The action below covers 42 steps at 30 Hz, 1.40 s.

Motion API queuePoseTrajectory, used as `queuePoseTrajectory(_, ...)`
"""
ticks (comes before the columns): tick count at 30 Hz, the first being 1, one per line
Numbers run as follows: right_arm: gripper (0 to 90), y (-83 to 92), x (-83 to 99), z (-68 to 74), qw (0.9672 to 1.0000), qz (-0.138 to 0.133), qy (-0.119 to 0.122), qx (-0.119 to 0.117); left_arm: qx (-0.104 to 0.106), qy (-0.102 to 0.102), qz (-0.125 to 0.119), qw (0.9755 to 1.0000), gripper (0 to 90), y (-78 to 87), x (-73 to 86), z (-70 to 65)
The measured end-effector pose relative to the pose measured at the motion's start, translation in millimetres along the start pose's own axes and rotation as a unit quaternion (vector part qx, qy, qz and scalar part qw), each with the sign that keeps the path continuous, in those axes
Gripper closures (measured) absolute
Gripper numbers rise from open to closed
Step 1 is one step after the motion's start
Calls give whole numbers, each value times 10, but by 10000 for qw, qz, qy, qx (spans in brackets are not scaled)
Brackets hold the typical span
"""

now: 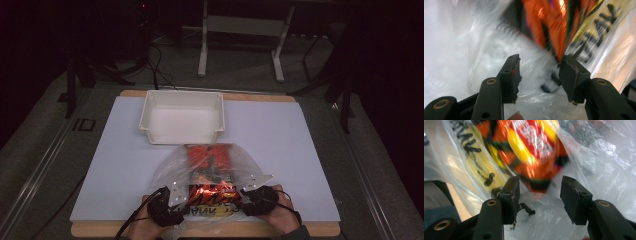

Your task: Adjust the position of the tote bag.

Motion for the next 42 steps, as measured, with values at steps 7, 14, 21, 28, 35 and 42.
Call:
queuePoseTrajectory(7,508,-15,82,-35,9998,142,30,121,-206,117,71,9997,614,66,61,115)
queuePoseTrajectory(14,545,7,109,-109,9994,166,-29,309,-823,173,178,9963,685,135,122,320)
queuePoseTrajectory(21,588,59,136,-176,9991,154,-79,398,-1648,128,323,9857,723,113,93,589)
queuePoseTrajectory(28,617,143,186,-180,9999,-29,6,170,-1928,467,253,9798,686,69,17,750)
queuePoseTrajectory(35,675,185,185,-127,9995,-168,250,77,-1136,481,-336,9918,548,261,-64,576)
queuePoseTrajectory(42,761,172,114,-14,9980,-238,579,-61,-911,331,-587,9936,535,420,-138,463)
Point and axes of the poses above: each handheld gripper's, and its own axes: y roughly backward along the jaws, x roughly out of its underside, z roughly to its left, the point moved 5 cm from there along -y, roughly forward along the jaws, and after that the axes turned 7 degrees about y, right-handed, at the moved point
